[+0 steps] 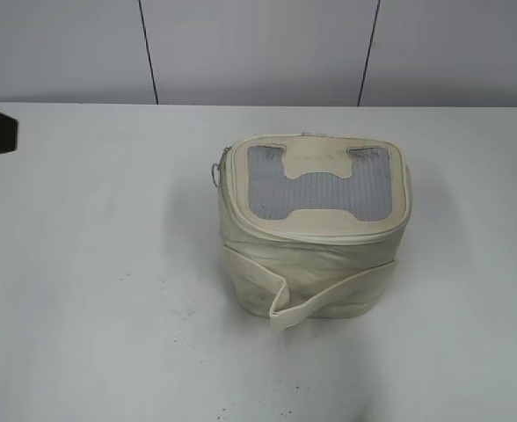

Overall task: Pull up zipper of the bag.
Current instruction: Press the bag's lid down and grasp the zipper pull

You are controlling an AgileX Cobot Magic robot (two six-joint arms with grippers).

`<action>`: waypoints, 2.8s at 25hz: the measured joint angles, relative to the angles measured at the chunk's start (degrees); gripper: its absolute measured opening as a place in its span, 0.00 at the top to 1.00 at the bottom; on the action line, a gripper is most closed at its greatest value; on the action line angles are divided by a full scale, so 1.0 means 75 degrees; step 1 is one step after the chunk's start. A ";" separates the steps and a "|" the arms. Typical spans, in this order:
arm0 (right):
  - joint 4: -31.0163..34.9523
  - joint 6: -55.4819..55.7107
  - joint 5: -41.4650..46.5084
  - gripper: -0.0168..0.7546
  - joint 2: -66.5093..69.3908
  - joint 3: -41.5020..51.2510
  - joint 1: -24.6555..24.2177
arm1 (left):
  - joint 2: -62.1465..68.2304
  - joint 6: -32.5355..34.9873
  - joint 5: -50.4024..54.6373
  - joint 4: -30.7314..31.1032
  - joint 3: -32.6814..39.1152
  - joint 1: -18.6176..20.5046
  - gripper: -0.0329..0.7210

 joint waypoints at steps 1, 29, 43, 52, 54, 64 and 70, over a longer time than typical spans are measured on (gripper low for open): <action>0.0006 -0.0204 -0.0051 0.29 0.0341 -0.0171 0.0146 | 0.0368 0.0314 0.0093 -0.0161 -0.0179 -0.0082 0.41; 0.4075 -0.6799 0.1973 0.29 1.1284 -0.8033 0.1252 | 0.5593 0.1800 -0.0080 -0.0404 -0.3520 -0.0891 0.41; 0.3783 -0.6805 0.2373 0.32 1.2432 -0.8818 0.1261 | 0.5920 0.2346 0.0168 -0.1194 -0.3562 -0.0891 0.41; 0.3918 -0.6805 0.2743 0.50 1.2566 -0.8856 0.1261 | 0.6454 0.2856 0.0708 -0.1418 -0.3794 -0.0917 0.28; 0.3961 -0.6805 0.2879 0.61 1.2574 -0.8856 0.1261 | 0.6502 0.3008 0.0812 -0.1363 -0.3963 -0.0922 0.25; 0.4036 -0.6817 0.3248 0.95 1.2574 -0.8856 0.1261 | 0.6511 0.4323 0.0704 -0.0214 -0.4128 -0.1180 0.22; 0.4036 -0.6821 0.3256 0.95 1.2574 -0.8856 0.1261 | 0.6511 0.4557 -0.0098 0.0959 -0.4137 -0.1935 0.22</action>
